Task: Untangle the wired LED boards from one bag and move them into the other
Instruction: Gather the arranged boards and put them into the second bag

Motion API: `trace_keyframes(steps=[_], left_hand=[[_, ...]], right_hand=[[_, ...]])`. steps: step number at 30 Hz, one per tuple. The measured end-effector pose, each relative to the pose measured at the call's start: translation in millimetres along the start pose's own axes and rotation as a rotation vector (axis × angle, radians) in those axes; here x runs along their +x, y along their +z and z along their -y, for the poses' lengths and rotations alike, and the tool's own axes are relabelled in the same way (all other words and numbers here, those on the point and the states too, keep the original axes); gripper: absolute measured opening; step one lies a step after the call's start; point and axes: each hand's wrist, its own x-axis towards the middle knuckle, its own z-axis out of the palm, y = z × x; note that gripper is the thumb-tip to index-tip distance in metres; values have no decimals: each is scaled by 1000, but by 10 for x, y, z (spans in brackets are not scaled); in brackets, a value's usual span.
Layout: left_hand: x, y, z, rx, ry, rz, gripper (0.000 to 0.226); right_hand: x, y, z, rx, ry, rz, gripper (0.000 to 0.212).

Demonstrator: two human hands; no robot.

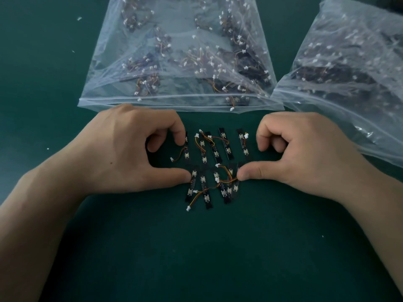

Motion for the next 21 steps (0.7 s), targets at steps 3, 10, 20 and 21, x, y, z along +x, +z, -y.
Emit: trace_keyframes(steps=[3,10,20,21], left_hand=[[15,49,-51,-57,75,2,40],[27,96,-33,-127,105,-38,26],[37,158,-17,-149,143,-71,15],[36,161,-14,-151,142,-73,14]], right_hand=[[-8,11,-20,2,-9,-13,68],[-39,-34,-126,51,-105,1,47],[-29,51,-186,74,-264,12,37],[-25,55,-187,74,-274,11,38]])
